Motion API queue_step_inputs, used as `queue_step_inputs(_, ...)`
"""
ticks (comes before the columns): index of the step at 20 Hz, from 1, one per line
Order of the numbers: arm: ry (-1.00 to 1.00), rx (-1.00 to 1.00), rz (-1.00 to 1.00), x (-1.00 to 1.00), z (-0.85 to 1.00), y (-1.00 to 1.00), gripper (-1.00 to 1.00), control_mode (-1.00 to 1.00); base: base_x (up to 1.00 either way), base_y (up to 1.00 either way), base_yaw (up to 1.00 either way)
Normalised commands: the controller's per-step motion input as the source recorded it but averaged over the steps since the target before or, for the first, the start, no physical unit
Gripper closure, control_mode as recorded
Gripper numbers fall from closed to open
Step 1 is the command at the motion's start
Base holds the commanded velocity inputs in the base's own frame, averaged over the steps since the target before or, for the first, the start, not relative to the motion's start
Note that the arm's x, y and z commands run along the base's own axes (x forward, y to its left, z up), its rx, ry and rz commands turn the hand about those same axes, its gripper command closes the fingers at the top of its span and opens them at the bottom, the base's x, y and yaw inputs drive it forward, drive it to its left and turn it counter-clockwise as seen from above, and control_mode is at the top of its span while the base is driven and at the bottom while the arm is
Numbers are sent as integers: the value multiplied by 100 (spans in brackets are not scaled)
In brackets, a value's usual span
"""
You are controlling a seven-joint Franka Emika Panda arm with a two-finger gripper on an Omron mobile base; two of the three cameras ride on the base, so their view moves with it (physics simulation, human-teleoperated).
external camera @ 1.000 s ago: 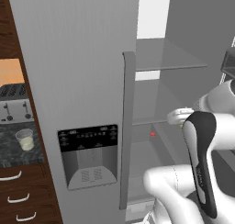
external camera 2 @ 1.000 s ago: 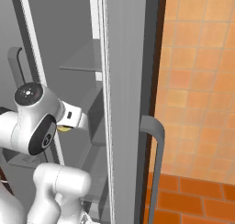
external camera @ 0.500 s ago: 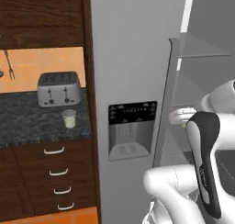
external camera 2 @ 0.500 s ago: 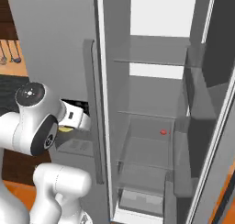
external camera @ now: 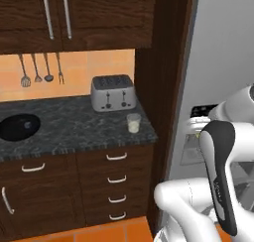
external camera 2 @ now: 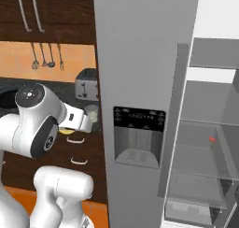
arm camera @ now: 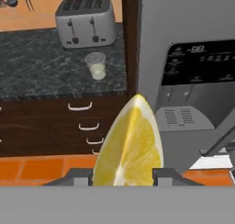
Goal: Grab a lemon wedge from the fridge and one ice cube from the ice bowl, and put them in the glass of lemonade.
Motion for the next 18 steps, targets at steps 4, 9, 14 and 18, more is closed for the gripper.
queue_step_inputs(4, 0, 0, 0, 0, 0, 0, 100, 100, 32, 75, -28)
queue_step_inputs(9, 0, 0, 0, 0, 0, 0, 100, 100, 56, 30, -28)
queue_step_inputs(14, 0, 0, 0, 0, 0, 0, 100, 100, 37, 31, -35)
queue_step_inputs(18, 0, 0, 0, 0, 0, 0, 100, 100, 6, 40, -25)
